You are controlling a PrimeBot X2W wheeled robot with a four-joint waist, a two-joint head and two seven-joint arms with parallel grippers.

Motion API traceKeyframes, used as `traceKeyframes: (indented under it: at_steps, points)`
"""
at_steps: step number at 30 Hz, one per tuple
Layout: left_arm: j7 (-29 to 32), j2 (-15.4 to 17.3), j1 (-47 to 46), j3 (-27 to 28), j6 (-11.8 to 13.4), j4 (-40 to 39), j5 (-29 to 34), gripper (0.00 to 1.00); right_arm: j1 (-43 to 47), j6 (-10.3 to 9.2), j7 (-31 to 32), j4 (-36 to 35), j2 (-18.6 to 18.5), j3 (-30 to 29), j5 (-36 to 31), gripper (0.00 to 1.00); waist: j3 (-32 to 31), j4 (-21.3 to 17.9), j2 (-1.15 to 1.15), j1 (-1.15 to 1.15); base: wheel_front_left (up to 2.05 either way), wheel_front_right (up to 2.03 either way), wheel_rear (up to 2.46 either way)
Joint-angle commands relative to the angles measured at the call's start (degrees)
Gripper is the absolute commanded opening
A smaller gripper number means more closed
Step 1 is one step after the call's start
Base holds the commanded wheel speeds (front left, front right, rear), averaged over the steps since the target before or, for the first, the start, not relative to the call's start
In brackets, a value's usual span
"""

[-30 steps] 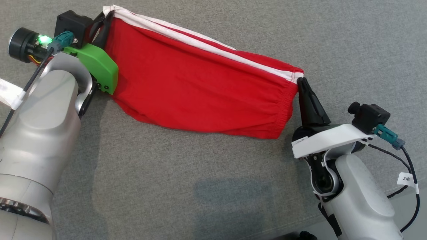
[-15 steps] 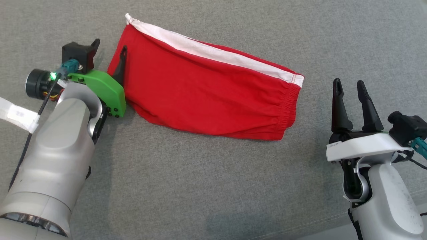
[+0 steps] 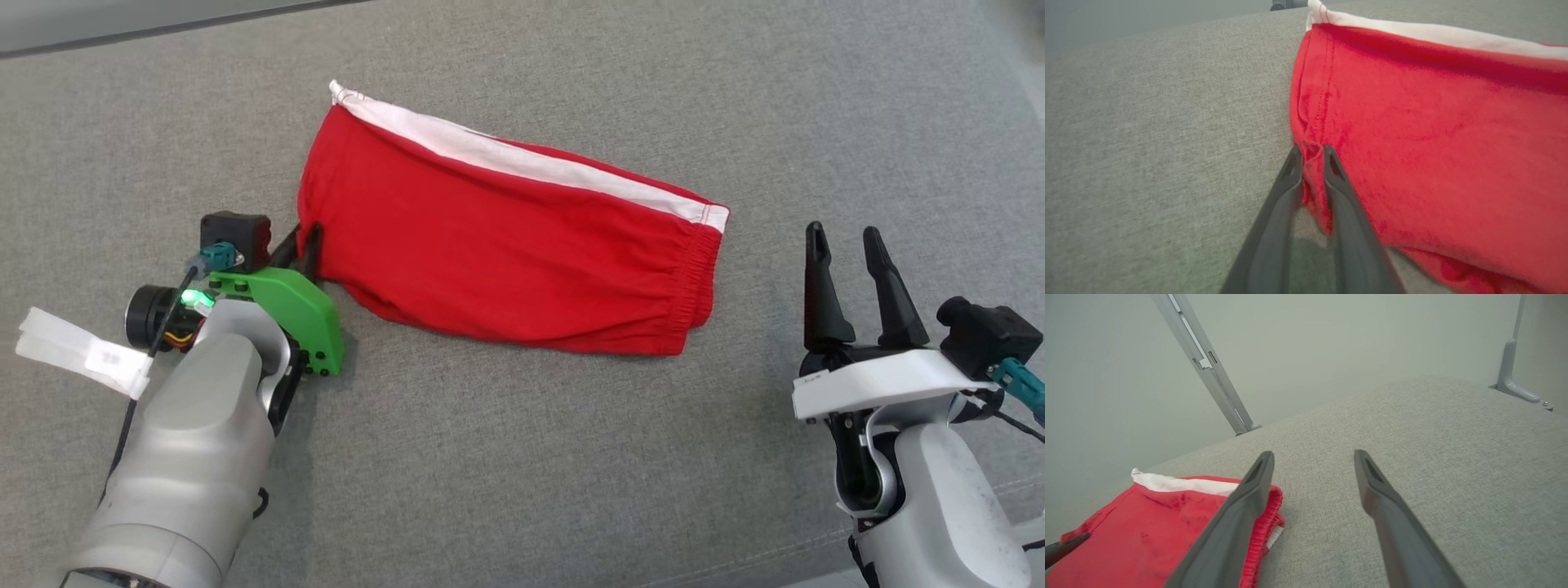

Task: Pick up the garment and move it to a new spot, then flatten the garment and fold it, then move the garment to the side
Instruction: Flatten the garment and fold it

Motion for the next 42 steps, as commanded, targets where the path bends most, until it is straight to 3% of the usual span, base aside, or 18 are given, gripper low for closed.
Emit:
traceKeyframes:
  at_steps: [1,5,15,25,26,27,36,42]
  points:
    - [-0.2,0.5,1.5,0.0,0.0,0.4,-0.8,0.0,1.2,-0.02,-0.2,0.3,-0.2,0.0,0.2,1.0,-1.6,-0.5,0.07,0.0,0.0,0.0,0.0]
    - [-0.4,-0.2,4.3,1.5,0.6,-1.1,-1.3,0.0,3.2,-0.02,-0.2,1.0,-0.2,-0.7,-0.9,1.0,-5.3,0.1,0.07,0.0,0.0,0.0,0.0]
    - [-0.3,-1.3,20.2,7.3,5.7,-11.7,-0.9,0.0,10.6,-0.02,-0.2,3.9,-0.2,-1.9,-3.3,1.0,-16.3,4.0,0.07,0.0,0.0,0.0,0.0]
    - [-0.4,-1.3,31.4,12.3,8.7,-20.0,2.1,0.0,13.0,-0.02,-0.2,4.6,-0.2,-2.7,-4.5,1.0,-18.9,6.0,0.07,0.0,0.0,0.0,0.0]
    - [-0.3,-1.1,32.3,13.1,8.8,-21.0,2.5,0.31,13.1,-0.02,-0.2,4.6,-0.2,-2.7,-4.6,1.0,-18.9,6.0,0.07,0.0,0.0,0.0,0.0]
    - [-0.3,-0.9,33.0,14.0,8.9,-22.2,3.1,1.0,13.2,-0.02,-0.2,4.6,-0.2,-2.8,-4.7,1.0,-18.9,6.1,0.07,0.0,0.0,0.0,0.0]
    - [-0.4,0.4,41.8,24.1,11.1,-36.1,11.6,1.0,12.8,-0.02,-0.2,3.8,-0.2,-2.3,-6.9,1.0,-18.7,7.2,0.07,0.0,0.0,0.0,0.0]
    - [-0.4,-0.2,48.4,30.6,10.8,-45.9,18.1,1.0,13.1,-0.02,-0.2,2.9,-0.2,-2.1,-8.0,1.0,-18.8,8.5,0.07,0.0,0.0,0.0,0.0]
